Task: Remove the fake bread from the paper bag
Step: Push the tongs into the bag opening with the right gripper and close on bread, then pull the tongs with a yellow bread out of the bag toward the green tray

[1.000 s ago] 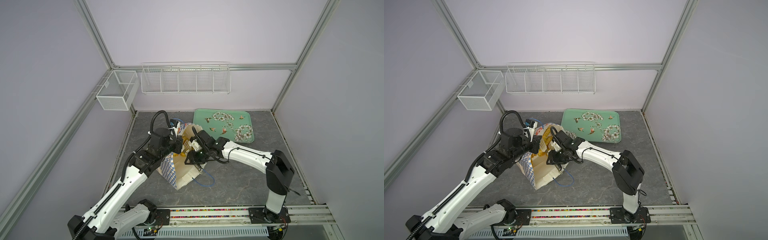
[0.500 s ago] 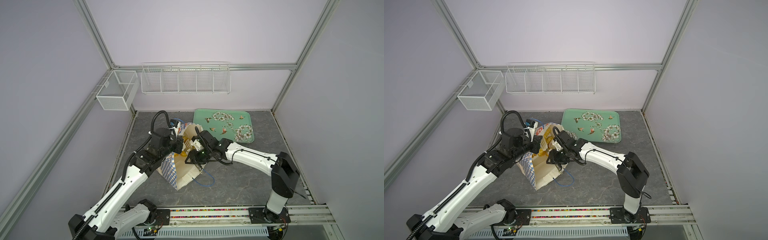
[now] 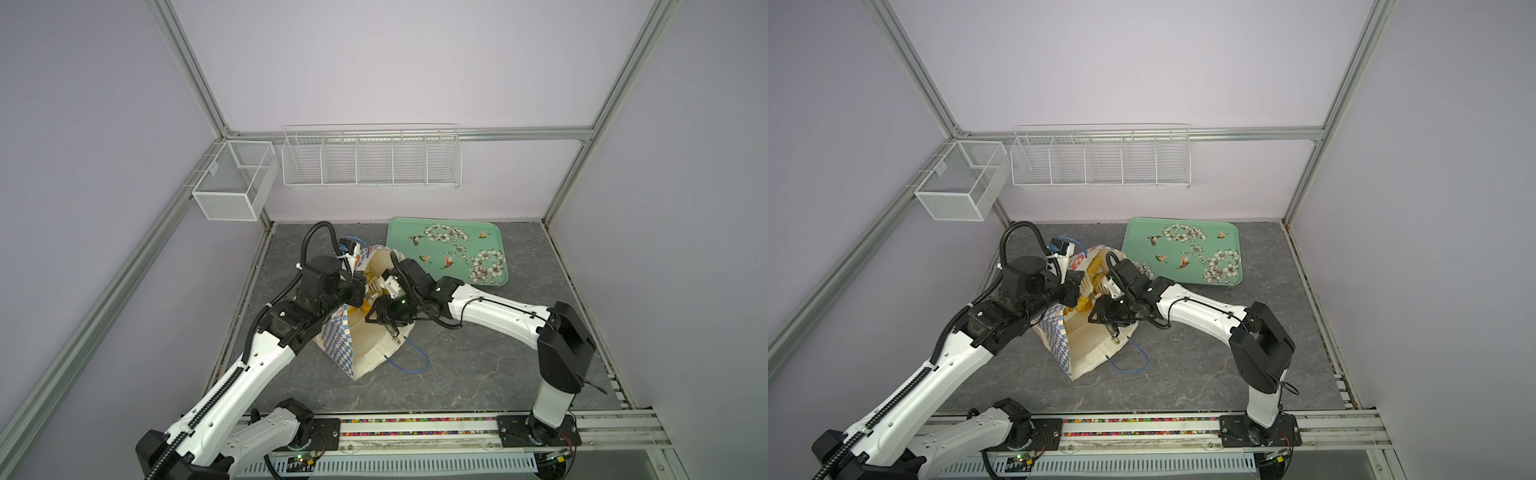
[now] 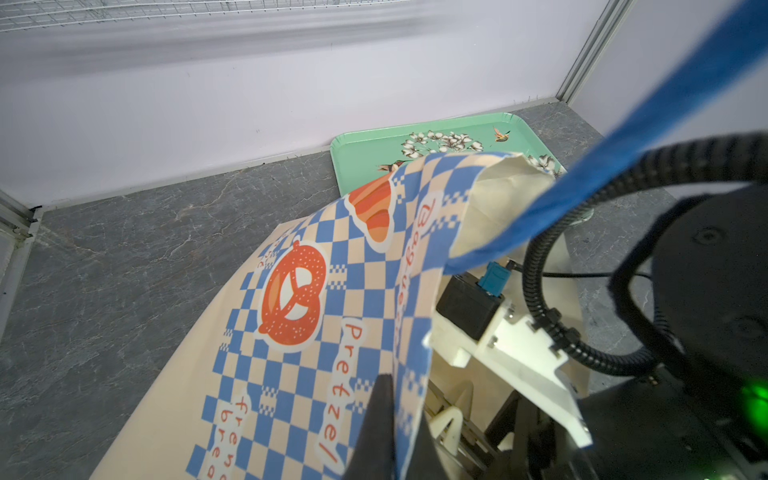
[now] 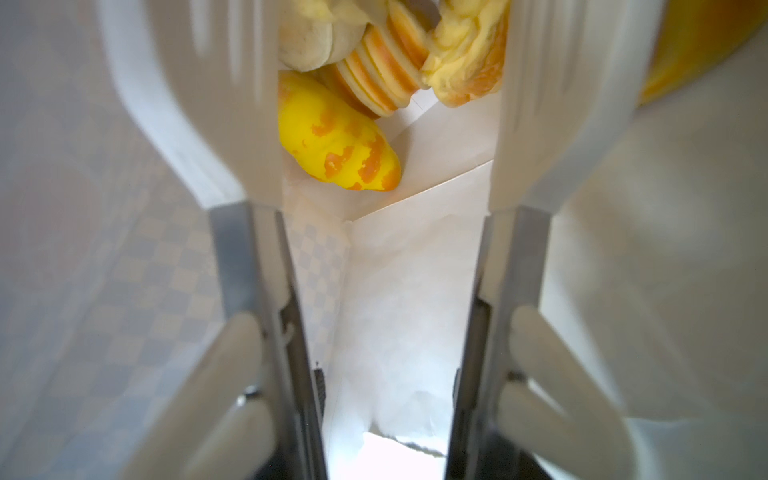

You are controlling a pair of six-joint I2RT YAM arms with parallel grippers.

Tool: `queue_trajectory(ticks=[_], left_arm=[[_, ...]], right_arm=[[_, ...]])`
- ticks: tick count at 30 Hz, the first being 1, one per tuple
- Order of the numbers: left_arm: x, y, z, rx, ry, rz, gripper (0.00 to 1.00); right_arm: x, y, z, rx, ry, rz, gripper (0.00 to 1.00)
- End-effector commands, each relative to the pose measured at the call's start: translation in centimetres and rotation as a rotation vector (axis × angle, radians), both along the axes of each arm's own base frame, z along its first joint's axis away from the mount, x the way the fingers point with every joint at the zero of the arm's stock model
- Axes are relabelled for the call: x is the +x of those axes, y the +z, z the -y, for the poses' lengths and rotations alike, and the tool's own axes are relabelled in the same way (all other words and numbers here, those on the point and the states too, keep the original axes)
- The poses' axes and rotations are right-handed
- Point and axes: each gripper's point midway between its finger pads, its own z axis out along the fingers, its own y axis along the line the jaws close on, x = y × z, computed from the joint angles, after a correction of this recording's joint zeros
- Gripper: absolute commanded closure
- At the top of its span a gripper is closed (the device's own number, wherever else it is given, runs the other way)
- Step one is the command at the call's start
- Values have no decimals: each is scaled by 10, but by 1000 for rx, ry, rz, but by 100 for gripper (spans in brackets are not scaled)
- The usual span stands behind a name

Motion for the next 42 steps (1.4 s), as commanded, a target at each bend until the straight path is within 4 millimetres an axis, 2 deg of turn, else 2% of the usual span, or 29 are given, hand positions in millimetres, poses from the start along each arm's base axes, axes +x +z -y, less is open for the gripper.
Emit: queue_trajectory(ticks=[1,15,19,22,26,35,42], left_arm=[[-1,12,3,-46,-5,33,100],[-3,9,7,-70,-26,35,100],[-2,7,5,-61,-15,34,100],[-2,8,3,-55,-5,38,100],[-1,7,-2,-46,20,44,100],[2,7,-11,-27,70,53,100],[9,6,-13,-25,102,46,100]], right_arm=[[10,7,-9,53,-37,-27,48],[21,11,-35,138,-30,-73,47],[21,16,-35,147,-25,-62,56],[19,18,-27,143,-31,-51,68],[14,28,-10,101,-25,0,77],[-5,47,34,13,-12,100,86],[-37,50,58,-53,69,129,90]])
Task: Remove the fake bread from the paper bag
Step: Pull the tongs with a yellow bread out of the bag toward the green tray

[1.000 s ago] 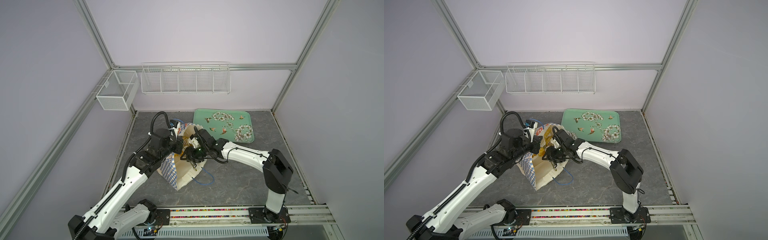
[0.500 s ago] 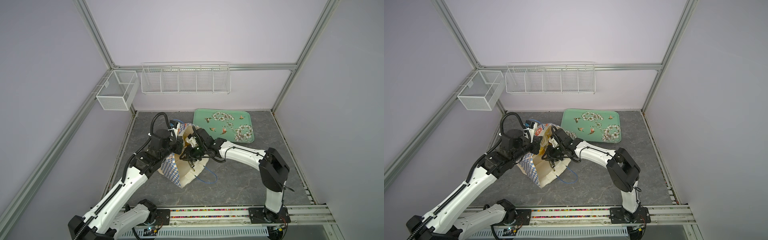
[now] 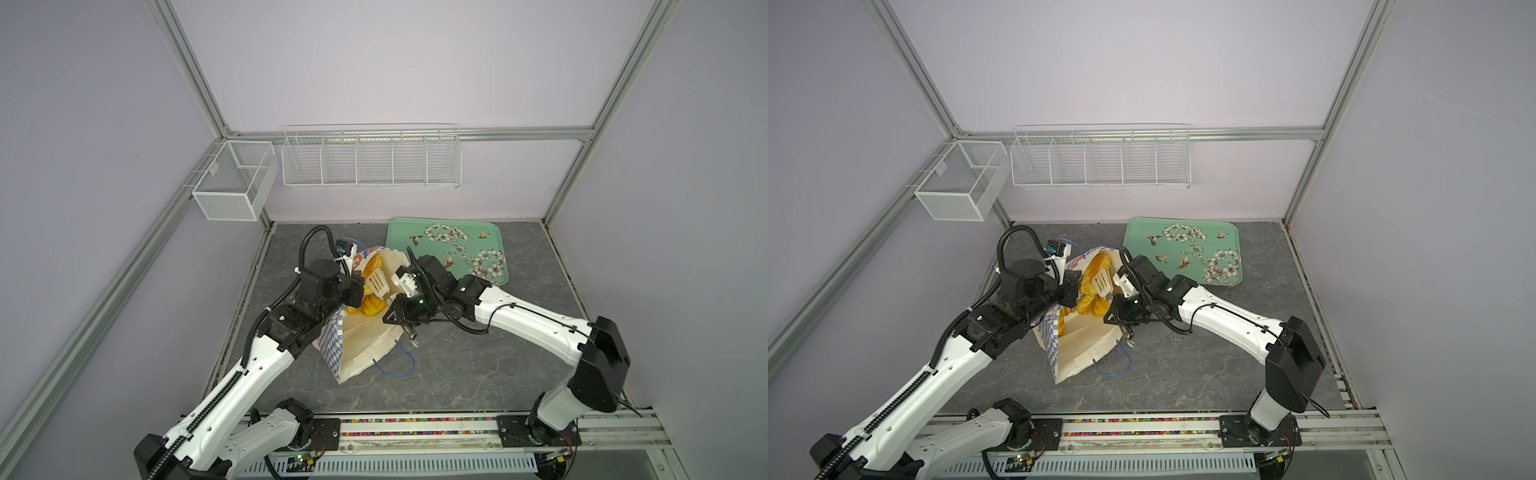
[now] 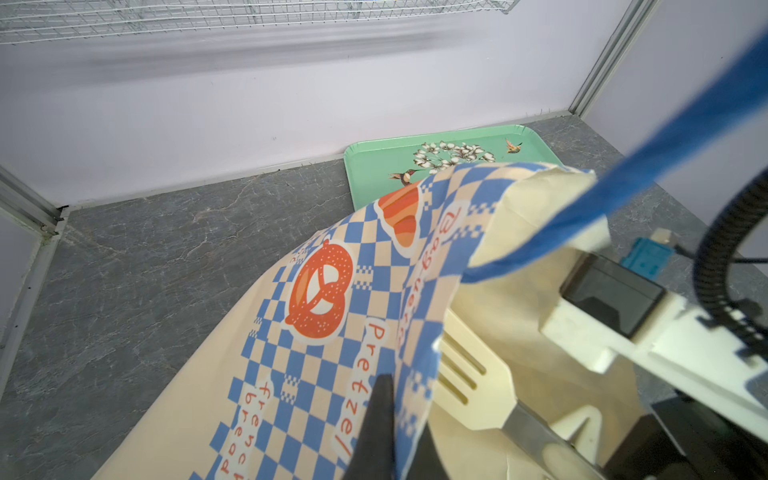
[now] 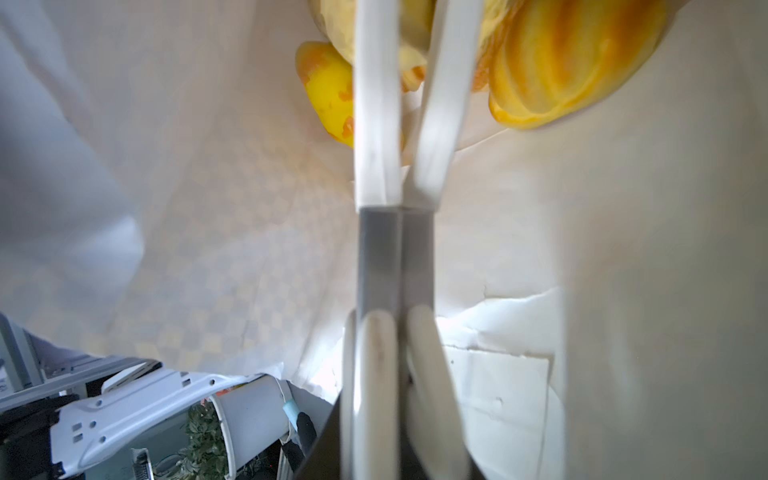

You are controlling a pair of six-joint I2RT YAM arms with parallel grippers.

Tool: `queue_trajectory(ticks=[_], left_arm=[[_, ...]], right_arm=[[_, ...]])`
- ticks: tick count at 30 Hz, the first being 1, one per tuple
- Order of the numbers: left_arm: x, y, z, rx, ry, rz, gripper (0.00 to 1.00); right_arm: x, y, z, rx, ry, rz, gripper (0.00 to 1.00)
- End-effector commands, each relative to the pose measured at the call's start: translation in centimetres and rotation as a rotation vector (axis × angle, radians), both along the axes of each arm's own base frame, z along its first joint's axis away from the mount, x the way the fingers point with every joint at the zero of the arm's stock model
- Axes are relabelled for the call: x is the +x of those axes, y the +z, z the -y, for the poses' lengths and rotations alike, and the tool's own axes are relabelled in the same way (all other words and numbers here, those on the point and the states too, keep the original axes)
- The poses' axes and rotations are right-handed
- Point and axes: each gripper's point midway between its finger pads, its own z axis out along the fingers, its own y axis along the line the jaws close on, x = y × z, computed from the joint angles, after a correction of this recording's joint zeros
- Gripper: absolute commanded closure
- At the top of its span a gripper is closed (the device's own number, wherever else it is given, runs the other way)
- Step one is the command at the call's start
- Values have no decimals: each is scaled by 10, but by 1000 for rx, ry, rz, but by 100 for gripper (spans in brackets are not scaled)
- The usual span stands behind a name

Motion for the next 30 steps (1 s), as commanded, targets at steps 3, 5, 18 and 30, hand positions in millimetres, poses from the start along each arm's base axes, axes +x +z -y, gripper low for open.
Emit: queue_trajectory(ticks=[3,5,18,30], left_arm=[[10,6,-4,-16,66,17,100],[14,7,-5,-17,86,21,100],[33,22,-18,34,193,31,100],[43,14,-40,21,262,-33,100]], right_arm=[[-27,10,19,-69,88,79,92],[-38,13,24,-84,114,91,93],[-63,47,60,-76,170,181,93],[-53,85,69,-10,141,328,93]])
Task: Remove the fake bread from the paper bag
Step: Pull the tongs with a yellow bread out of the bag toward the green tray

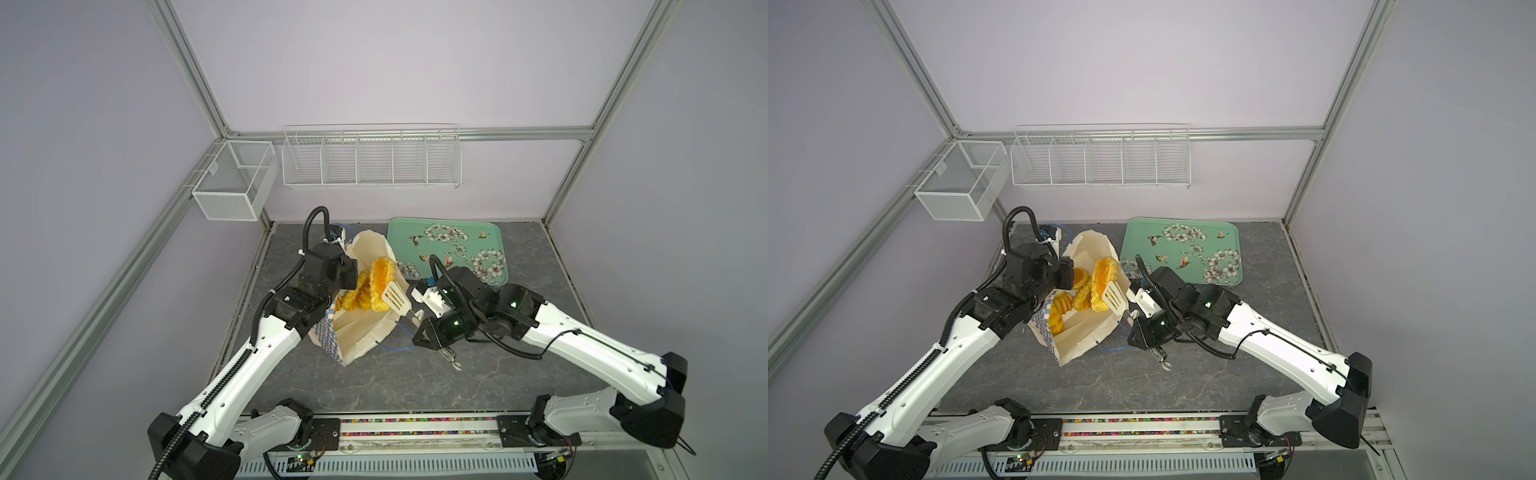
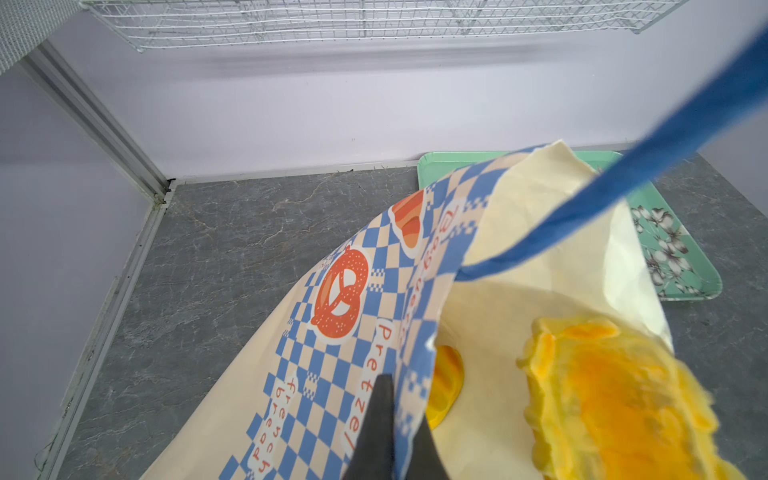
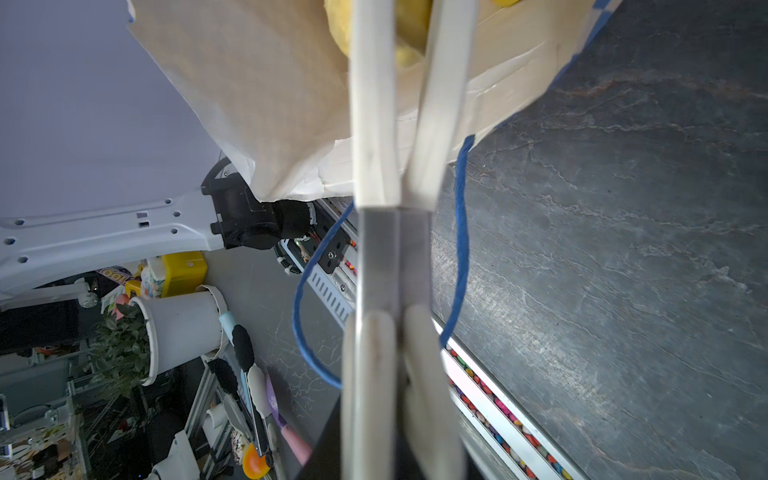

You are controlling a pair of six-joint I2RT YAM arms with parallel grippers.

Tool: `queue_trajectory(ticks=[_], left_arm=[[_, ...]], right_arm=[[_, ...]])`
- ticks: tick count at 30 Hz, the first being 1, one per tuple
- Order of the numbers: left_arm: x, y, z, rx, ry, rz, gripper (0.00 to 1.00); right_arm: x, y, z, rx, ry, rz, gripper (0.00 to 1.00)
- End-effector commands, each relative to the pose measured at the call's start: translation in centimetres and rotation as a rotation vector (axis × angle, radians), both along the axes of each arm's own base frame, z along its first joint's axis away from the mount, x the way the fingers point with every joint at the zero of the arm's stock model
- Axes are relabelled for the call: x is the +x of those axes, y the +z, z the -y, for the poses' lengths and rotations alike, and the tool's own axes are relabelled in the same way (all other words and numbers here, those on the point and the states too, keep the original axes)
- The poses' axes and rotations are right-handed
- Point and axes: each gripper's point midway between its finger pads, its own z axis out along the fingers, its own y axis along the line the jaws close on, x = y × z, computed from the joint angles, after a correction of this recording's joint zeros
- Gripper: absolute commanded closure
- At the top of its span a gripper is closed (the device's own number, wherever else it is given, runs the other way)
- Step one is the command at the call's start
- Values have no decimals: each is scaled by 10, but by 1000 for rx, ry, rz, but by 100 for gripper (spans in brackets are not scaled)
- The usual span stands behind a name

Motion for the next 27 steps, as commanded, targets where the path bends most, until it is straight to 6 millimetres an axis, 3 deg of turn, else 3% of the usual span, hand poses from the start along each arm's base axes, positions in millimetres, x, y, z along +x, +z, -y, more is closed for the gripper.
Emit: queue_trajectory(ticks=[1,7,14,16,23,27], left_arm=[[2,6,-8,-25,34,-13,100],[4,1,-16,-7,46,-27,100],[5,-1,-30,26,85,-31,100],[5,1,-33,28,92,-27,100],[7,3,-34,28,79,-20,100],[9,0,-31,30,63,-26,100]], right_arm=[[16,44,1,119,-22,160,93],[45,70,17,156,-119,268,93],[94,79,77,44,-283,327,93],[110,72,97,-9,-333,319,93],[152,-3,183,-385,-454,165,93],[175,-28,214,-528,-486,125,93]])
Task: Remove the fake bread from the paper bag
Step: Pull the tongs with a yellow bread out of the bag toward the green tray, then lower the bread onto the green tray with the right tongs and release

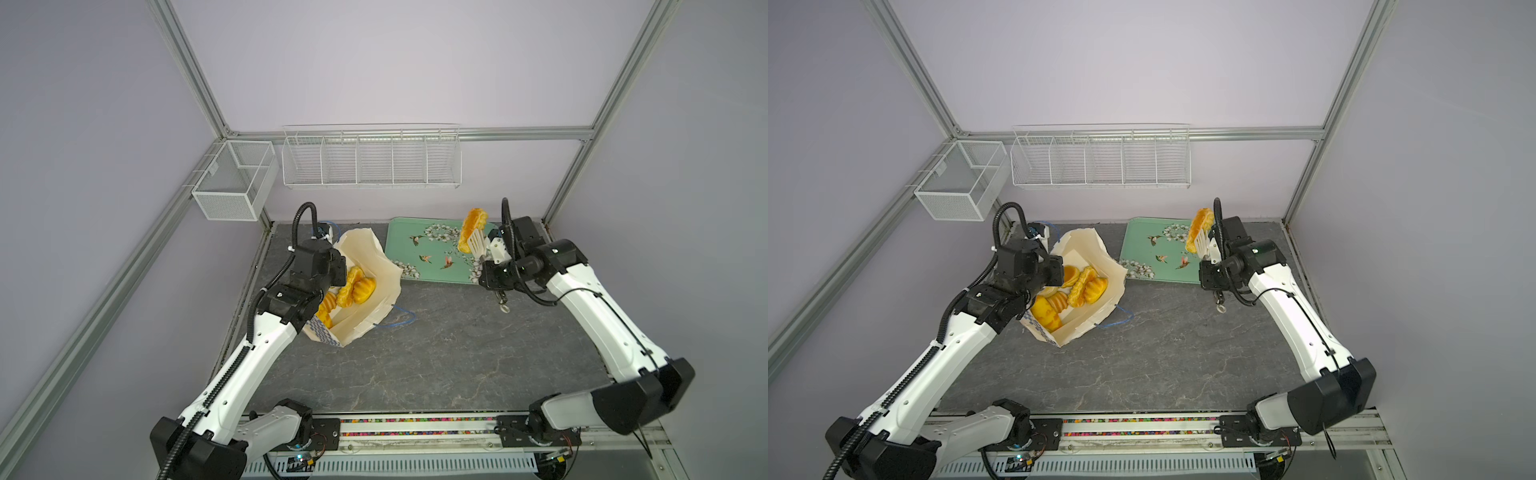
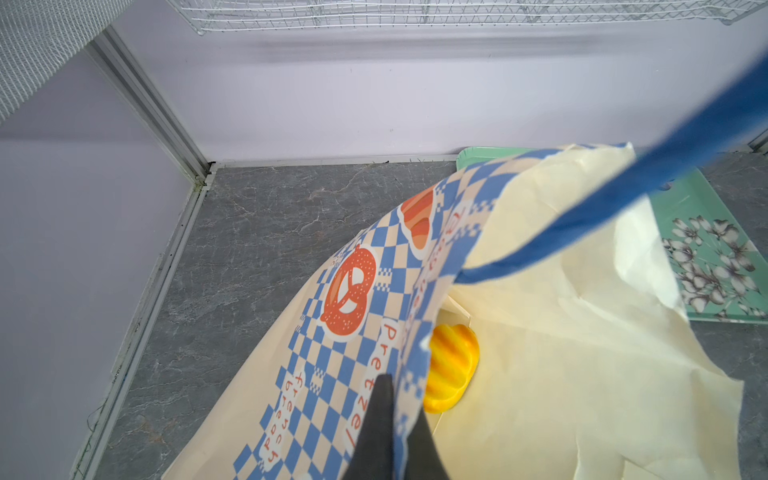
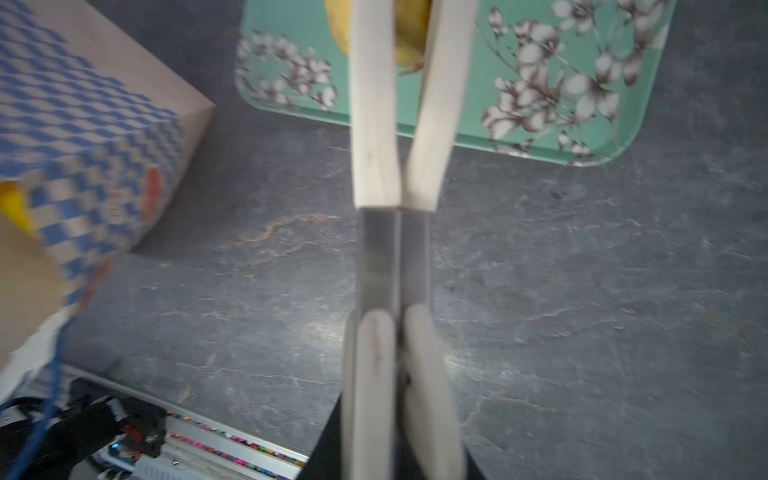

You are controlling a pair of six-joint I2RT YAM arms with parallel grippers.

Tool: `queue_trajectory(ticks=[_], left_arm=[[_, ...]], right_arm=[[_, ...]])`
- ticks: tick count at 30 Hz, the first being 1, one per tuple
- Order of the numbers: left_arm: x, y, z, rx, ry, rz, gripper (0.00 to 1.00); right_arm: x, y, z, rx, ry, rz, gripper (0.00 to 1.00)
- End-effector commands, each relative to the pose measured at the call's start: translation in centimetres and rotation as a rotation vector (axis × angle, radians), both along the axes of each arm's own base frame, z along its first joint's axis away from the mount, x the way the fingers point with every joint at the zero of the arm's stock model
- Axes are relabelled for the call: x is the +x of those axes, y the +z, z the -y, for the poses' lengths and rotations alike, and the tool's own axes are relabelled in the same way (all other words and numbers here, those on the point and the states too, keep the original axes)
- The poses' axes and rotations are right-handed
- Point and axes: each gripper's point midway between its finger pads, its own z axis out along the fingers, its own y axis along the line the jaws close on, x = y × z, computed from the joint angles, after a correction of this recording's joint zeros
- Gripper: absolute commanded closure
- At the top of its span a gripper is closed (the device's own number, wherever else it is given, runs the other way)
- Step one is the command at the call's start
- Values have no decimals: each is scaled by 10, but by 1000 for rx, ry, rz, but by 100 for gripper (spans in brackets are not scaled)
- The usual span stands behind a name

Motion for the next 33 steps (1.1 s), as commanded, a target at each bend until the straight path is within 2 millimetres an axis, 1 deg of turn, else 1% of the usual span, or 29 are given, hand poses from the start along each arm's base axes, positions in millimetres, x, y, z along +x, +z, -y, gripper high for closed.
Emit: queue_trajectory(ticks=[1,6,10,14,18,21,27,31,33], left_arm=[[1,3,-2,7,-4,-7,100],[3,-1,1,17,-22,-9,100],[3,-2,3,18,-37,-8,100],[2,-5,2,26,-43,-8,100],[1,-10,2,36,-46,-13,100],[1,-13,2,39,-48,-20,100],[1,-16,2,41,-47,-24,100],[2,-18,2,40,-46,-26,100],[2,-18,4,39,-51,-27,100]], right_arm=[[12,-8,30,-146,18,-21,93],[42,-36,60,-317,4,-125,93],[58,-56,80,-472,20,-231,92],[69,-68,94,-585,40,-303,90],[78,-76,103,-657,58,-347,87],[85,-76,102,-664,64,-354,82],[89,-82,85,-574,81,-354,68],[87,-87,77,-548,95,-365,63],[86,-90,68,-517,107,-372,62]])
